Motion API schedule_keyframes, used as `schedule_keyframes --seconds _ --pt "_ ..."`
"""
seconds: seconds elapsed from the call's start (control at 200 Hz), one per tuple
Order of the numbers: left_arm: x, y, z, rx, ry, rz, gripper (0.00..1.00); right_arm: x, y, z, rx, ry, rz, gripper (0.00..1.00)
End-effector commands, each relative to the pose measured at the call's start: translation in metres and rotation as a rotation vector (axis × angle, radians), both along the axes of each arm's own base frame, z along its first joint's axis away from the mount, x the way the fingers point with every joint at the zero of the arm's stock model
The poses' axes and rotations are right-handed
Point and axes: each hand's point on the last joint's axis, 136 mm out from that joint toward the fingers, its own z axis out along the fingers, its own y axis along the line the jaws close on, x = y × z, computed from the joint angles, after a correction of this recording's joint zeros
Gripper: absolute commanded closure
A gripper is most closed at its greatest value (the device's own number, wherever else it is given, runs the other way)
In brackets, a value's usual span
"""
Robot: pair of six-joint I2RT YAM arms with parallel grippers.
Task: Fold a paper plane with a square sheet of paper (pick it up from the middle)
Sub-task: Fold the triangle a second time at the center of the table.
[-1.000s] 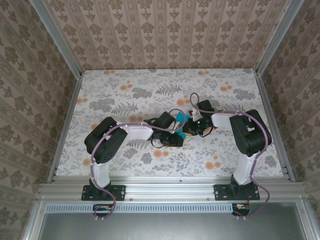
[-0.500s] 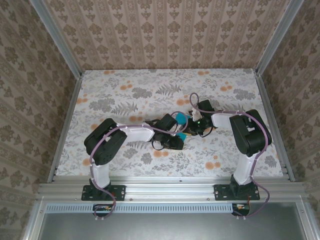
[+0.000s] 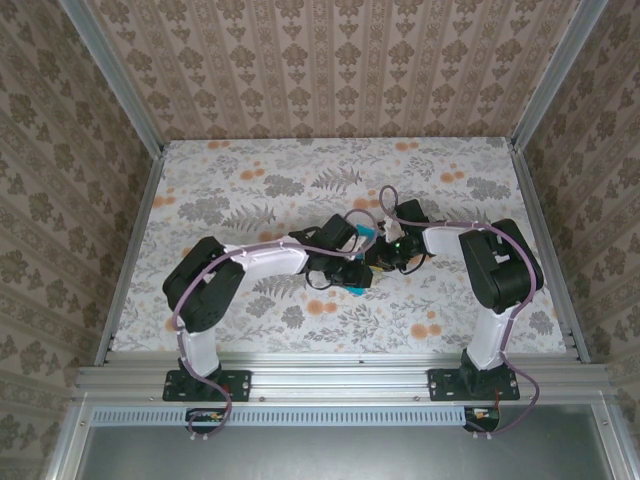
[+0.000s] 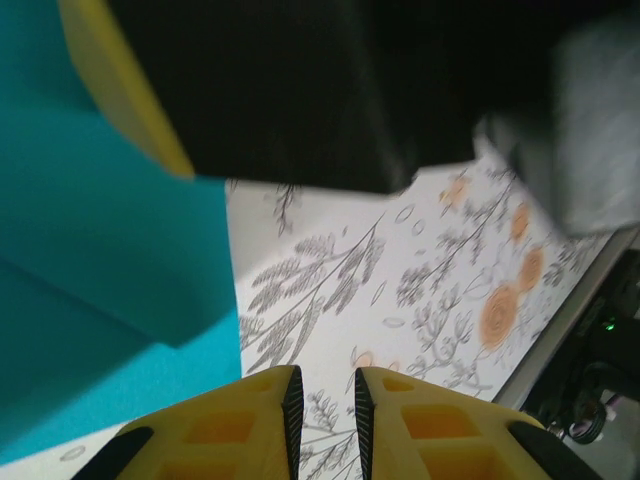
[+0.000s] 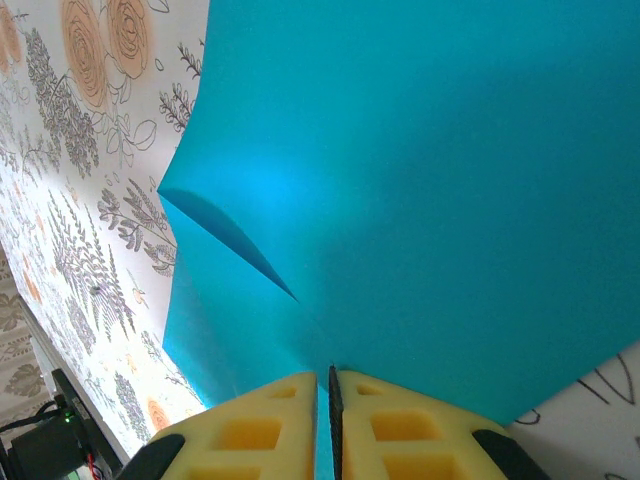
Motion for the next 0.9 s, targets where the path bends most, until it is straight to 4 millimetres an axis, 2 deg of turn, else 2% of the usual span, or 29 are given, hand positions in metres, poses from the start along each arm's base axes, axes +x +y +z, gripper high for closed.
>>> schedule_keyframes --seconds 0.0,0.39,0.785,0.9 --pt "0.007 -0.006 0.0 -0.02 0.01 -0.007 0.75 0.002 -0.007 0.001 -0.027 0.0 -0.015 0.85" --pt "-0.004 -0.007 -0.034 0.008 0.075 -0.037 0.76 0.004 -0.006 0.0 -0.029 -0.001 -0.013 0.85" --pt "-0.034 0.02 -0.065 0.111 0.129 -0.084 0.77 0.004 -0.007 -0.005 -0.037 0.01 -0.011 0.85" --pt "-0.038 0.022 -0.059 0.1 0.129 -0.089 0.77 0.003 -0.008 -0.006 -0.042 0.011 -0.012 0.85"
